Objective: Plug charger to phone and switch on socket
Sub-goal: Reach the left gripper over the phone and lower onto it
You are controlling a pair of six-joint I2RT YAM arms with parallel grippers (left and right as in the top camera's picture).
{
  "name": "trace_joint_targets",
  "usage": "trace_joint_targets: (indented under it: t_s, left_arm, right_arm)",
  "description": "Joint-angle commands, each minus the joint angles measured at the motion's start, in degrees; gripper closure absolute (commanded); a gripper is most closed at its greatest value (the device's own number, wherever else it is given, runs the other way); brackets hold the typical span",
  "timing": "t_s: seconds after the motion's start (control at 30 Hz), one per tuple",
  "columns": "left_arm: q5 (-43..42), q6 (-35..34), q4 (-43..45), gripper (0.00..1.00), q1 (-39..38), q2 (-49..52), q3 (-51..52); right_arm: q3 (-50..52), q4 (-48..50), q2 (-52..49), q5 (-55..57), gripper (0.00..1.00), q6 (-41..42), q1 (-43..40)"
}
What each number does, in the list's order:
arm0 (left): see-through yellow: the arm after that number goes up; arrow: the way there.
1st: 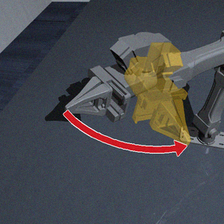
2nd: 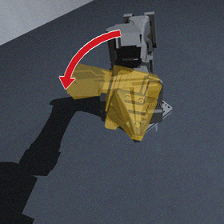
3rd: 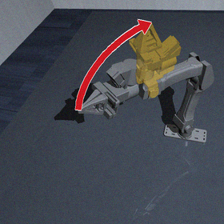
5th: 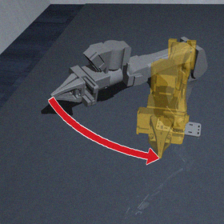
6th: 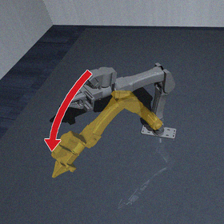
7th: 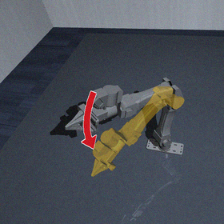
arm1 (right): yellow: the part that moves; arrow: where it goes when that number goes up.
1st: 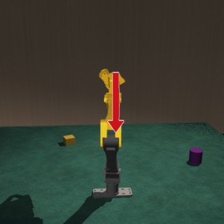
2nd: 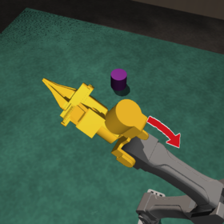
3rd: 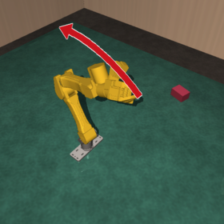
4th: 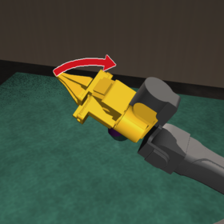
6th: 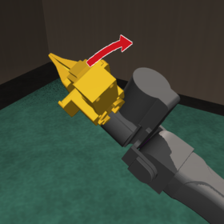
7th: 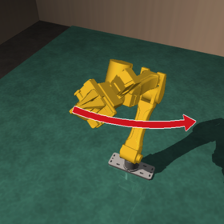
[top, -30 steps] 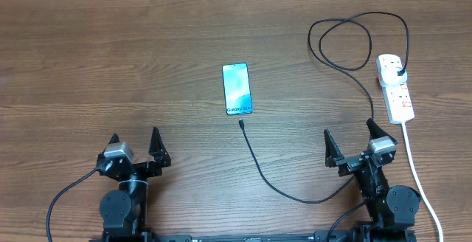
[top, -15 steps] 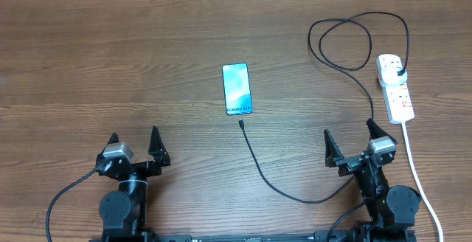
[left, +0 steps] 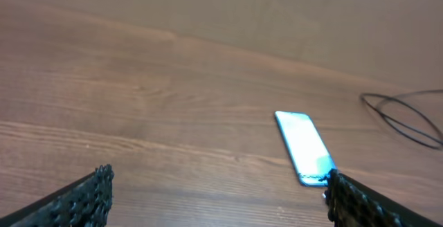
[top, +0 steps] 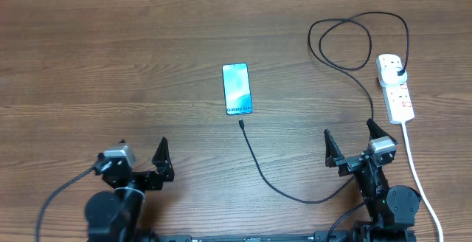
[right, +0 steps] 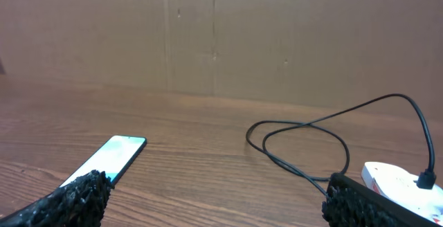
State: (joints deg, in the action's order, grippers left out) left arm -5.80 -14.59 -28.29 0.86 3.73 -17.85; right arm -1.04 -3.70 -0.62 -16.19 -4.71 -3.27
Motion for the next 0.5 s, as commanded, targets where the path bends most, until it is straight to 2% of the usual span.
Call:
trace_joint_targets:
  t_s: [0.0,0.07,0.13,0.2,0.33,0.47]
  left_arm:
    - [-4.9,0.3,-5.9,0.00,0.3,7.7,-14.8]
    - [-6.5,0.9,-10.2,0.00,0.2,14.0,-22.5]
    - [-11.0,2.3,-19.5,0.00,0.2,25.7,-36.1]
    - [-13.6,4.4,-26.7,0.00,0.2,33.2,-44.7]
    - [-14.5,9.0,-42.6,0.00,0.2,49.3,-64.0]
    - [-14.4,9.5,-57.5,0.00,-2.4,66.3,-84.7]
  right_arm:
    - [0.6,0.3,0.5,0.3,0.00,-0.3,0.3]
    - [0.6,0.3,0.5,0.3,0.00,-0.3,0.3]
    - [0.6,0.3,0.5,0.3,0.00,-0.3,0.3]
    - [0.6,0.3,0.5,0.3,0.00,-0.3,0.3]
    - [0.6,0.3,0.5,0.3,0.00,-0.3,0.3]
    - [0.6,0.3,0.5,0.3,0.00,-0.3,0.3]
